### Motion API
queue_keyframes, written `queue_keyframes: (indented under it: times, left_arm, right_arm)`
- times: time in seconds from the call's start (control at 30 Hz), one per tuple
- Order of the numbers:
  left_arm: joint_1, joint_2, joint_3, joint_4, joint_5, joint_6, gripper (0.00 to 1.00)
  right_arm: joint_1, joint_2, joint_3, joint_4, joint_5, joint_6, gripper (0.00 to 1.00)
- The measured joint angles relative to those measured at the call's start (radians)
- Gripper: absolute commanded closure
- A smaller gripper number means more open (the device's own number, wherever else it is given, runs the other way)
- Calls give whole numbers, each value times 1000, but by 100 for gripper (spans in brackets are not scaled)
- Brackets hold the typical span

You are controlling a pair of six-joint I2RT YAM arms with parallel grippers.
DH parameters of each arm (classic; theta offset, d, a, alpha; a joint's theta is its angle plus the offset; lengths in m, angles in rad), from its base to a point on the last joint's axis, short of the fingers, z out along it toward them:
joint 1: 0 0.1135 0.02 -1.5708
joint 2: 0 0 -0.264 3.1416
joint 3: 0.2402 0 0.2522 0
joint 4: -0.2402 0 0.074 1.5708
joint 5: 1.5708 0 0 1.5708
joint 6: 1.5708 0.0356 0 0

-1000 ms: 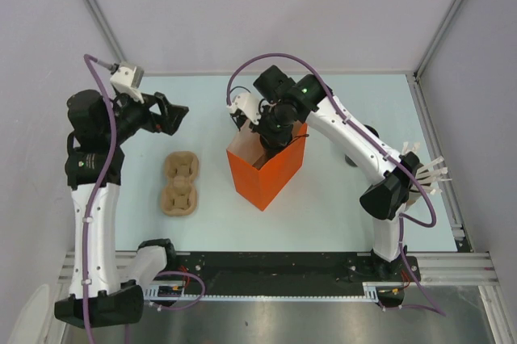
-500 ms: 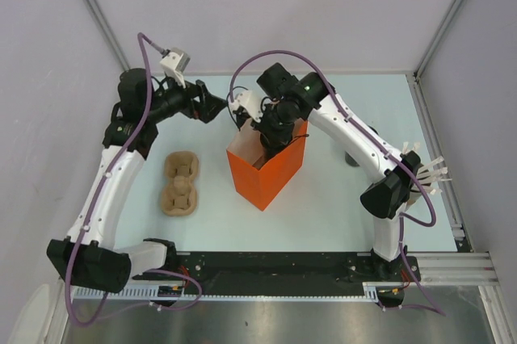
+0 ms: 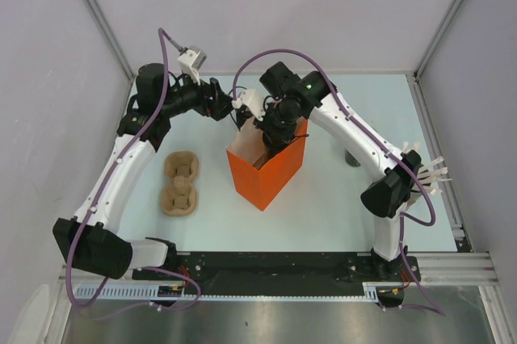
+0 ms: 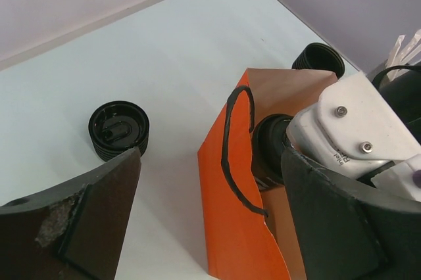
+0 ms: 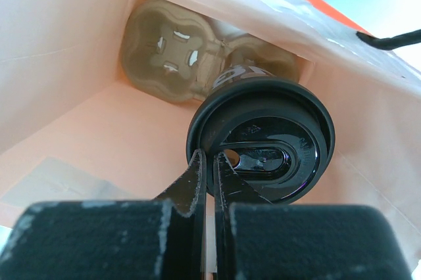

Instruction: Pack the takeout coffee

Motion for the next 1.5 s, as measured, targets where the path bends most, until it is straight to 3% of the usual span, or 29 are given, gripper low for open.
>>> queue_keyframes:
  times: [0.2, 0.4, 0.63, 0.8, 1.5]
  left_arm:
    - [-13, 32, 18, 3, 0, -1, 51]
    - [-15, 42, 18, 2, -4, -1, 76]
    - [-16, 42, 18, 4, -12, -1, 93]
    - [-16, 42, 18, 5, -35, -3, 99]
    - [-20, 40, 6, 19, -64, -9, 99]
  right_arm:
    - [-3, 0, -3, -2, -2, 0, 100]
    - [-7, 1, -3, -2, -3, -2, 100]
    - [-11, 3, -3, -2, -4, -4, 100]
    - [-13, 4, -3, -2, -5, -5, 100]
    - [-25, 46, -18, -4, -4, -15, 100]
